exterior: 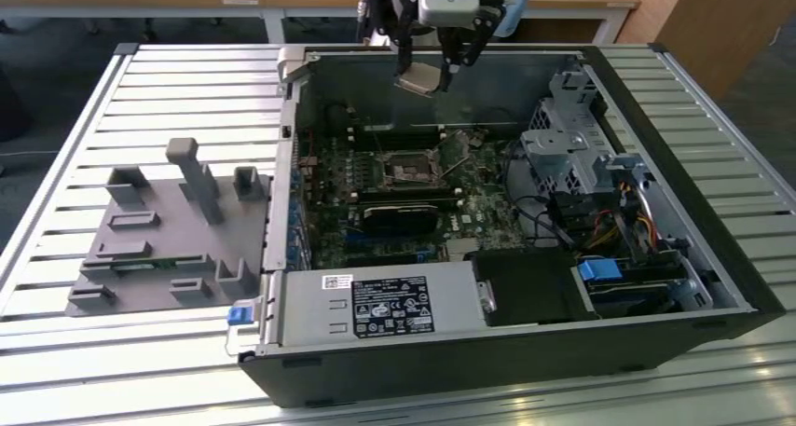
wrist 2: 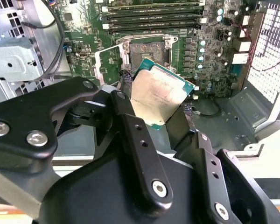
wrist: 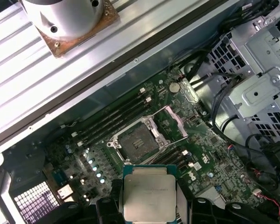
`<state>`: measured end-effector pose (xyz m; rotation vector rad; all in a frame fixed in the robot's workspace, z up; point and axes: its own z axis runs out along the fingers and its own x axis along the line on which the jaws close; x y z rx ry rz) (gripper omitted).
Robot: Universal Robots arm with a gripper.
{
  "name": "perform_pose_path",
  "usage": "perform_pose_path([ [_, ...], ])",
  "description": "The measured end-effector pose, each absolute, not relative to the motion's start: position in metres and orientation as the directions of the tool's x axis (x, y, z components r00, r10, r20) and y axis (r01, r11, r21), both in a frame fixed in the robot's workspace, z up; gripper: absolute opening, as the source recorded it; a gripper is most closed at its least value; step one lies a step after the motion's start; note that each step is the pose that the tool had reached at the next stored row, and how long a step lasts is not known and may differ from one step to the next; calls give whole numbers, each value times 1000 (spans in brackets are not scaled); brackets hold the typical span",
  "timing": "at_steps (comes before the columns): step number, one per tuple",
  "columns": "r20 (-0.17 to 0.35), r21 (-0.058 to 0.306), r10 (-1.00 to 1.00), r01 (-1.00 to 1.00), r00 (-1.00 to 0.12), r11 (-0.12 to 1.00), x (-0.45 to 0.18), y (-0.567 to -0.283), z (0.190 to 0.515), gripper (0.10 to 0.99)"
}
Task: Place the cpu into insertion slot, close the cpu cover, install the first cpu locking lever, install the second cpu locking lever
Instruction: 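Place the cpu into insertion slot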
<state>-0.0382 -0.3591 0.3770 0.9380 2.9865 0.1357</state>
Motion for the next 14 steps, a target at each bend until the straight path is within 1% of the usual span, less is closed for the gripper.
perform_pose_path([
  [14,18,85,655,654,-756,752,-38,-359,376,541],
])
